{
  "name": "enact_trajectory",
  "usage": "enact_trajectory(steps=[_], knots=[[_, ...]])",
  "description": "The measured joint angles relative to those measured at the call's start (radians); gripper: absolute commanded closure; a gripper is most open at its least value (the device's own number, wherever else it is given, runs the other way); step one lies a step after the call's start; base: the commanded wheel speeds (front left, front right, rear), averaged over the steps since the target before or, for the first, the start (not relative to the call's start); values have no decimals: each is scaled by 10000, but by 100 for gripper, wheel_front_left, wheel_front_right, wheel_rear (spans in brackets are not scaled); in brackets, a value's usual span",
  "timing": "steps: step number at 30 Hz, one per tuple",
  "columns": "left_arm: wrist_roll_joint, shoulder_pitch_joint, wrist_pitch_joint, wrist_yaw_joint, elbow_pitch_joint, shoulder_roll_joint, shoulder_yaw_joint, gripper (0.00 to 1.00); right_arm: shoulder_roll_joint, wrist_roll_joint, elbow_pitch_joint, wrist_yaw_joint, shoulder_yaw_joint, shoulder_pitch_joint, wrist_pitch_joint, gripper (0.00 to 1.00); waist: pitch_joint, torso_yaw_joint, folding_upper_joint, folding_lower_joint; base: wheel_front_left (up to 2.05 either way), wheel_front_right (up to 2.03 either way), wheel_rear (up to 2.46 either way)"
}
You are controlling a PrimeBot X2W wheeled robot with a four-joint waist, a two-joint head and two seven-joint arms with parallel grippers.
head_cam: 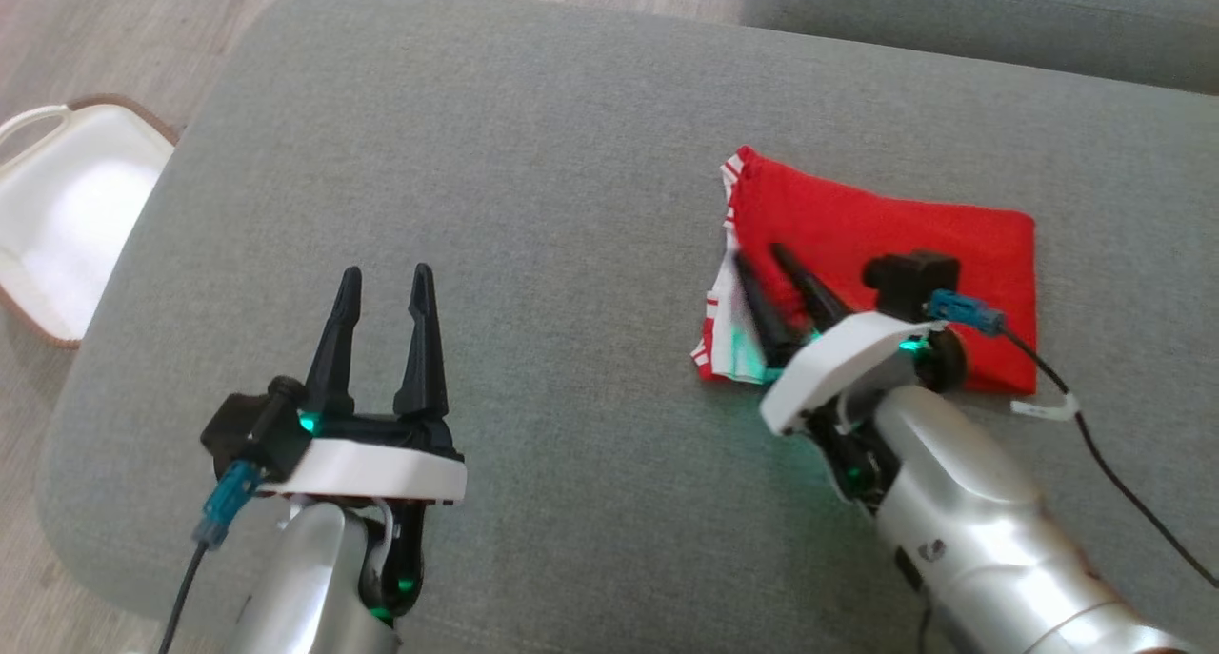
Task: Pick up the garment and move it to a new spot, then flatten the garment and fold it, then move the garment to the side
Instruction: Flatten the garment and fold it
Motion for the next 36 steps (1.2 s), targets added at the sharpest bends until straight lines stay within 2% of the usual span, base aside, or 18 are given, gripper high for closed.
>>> enact_trajectory(steps=[4,7,11,16,18,21,28,36], knots=[[4,-2,0,42,10,2,29,0,27,936,-740,0,606,-48,-270,0,-29,-217,0,-1,0,0,0],[23,-7,0,38,-15,-2,119,0,21,669,-646,0,439,-337,-550,0,-50,-583,0,-1,0,0,0],[105,-17,0,29,-174,6,347,0,-301,-959,-813,0,-619,-649,-621,0,-66,-1070,0,0,0,0,0],[270,-37,0,-17,-362,0,422,0,-1229,-3985,-2290,0,-3156,-262,-648,0,-70,-1747,0,0,0,0,0],[378,-39,0,-19,-397,-2,493,0,-1152,-4738,-3066,0,-4134,350,-650,0,-78,-2016,0,-1,0,0,0],[489,-40,-2,-31,-472,0,600,0,-663,-5561,-3975,0,-5129,1590,-652,0,-91,-2390,0,0,0,0,0],[909,-31,0,-31,-483,0,614,0,-27,-6038,-5076,0,-5958,3295,-652,0,-129,-2895,0,-1,0,0,0],[911,293,0,-4,-497,0,619,0,140,-6025,-5582,0,-6136,3733,-652,0,-115,-3069,0,-1,0,0,0]])
